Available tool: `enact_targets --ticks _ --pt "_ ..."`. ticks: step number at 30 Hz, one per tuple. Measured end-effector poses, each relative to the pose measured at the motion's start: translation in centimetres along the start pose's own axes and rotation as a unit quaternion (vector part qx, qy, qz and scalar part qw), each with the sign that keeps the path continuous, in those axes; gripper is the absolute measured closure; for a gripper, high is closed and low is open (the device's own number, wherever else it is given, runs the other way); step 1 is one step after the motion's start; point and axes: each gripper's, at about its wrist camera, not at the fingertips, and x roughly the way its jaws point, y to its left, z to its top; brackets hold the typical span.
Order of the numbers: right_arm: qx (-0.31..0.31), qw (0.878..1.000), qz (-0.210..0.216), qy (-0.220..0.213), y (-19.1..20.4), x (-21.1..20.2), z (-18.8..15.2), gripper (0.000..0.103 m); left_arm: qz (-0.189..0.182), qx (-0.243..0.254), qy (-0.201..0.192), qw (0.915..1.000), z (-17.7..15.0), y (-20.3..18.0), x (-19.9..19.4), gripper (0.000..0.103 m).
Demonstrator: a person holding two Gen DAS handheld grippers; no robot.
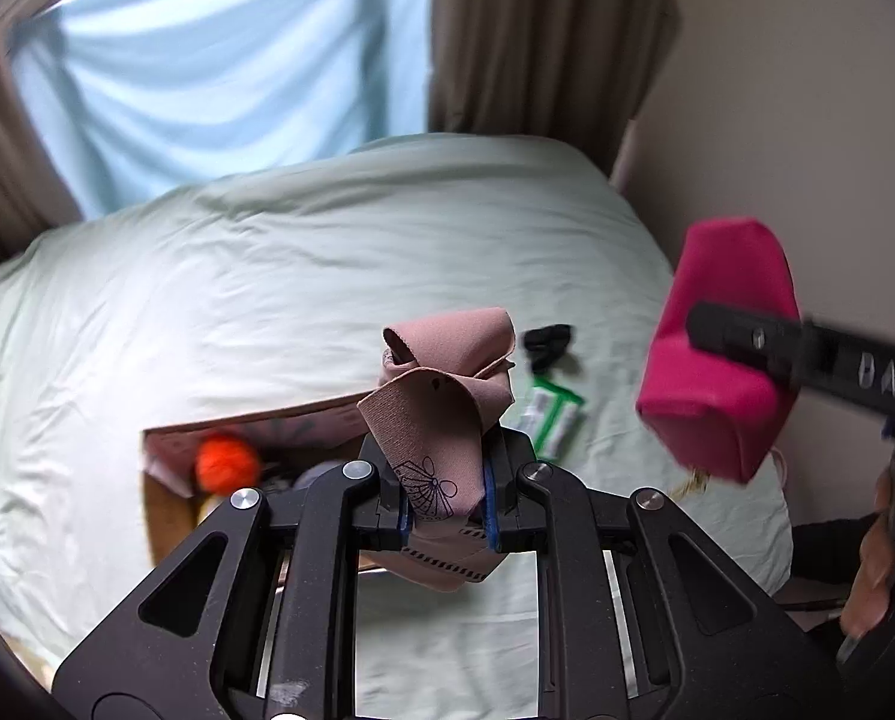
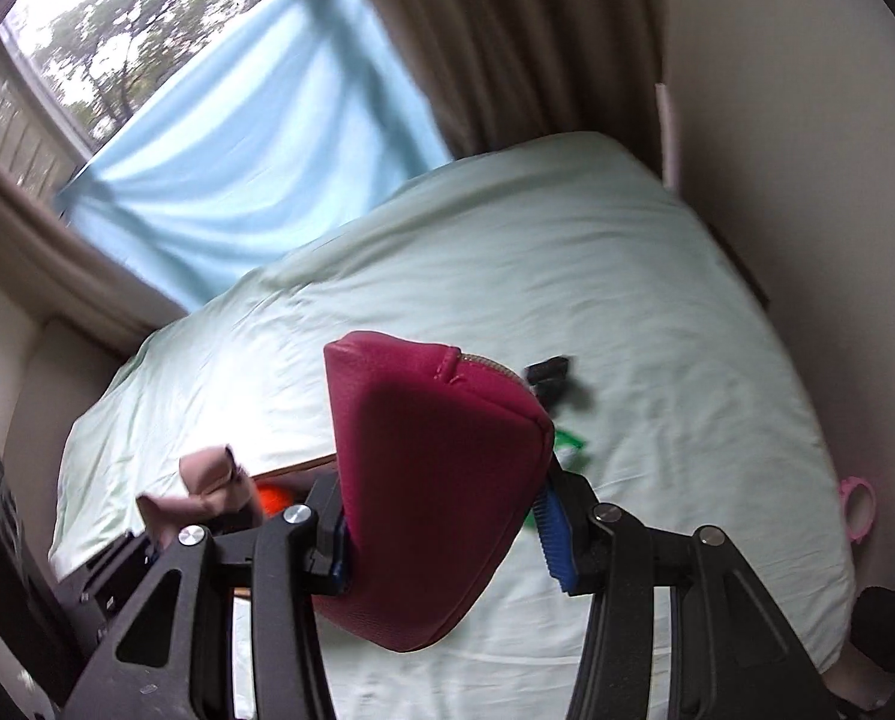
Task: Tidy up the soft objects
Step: 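Carry the pink pad and magenta pouch into the box and open both tools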
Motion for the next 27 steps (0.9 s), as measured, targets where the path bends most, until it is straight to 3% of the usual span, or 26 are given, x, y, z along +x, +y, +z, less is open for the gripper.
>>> enact_targets --ticks 6,15,22,27 --pt "-0.026 0.999 0.017 0.028 8.0 4.4 -1.9 0.058 0.014 -0.028 0.019 0.9993 -0.7 8.8 0.5 0.089" --pt "-0.048 0.995 0.016 0.085 14.9 13.0 -5.1 0.058 0.030 -0.058 0.078 0.9948 -2.7 19.8 5.0 0.089" --pt "-0.097 0.984 -0.020 0.145 16.3 18.8 -7.4 0.058 0.020 -0.080 0.129 0.9882 -5.4 23.4 9.7 0.089" --pt "-0.119 0.976 -0.049 0.177 14.8 21.8 -8.2 0.058 0.009 -0.091 0.166 0.9818 -7.2 23.9 12.7 0.089"
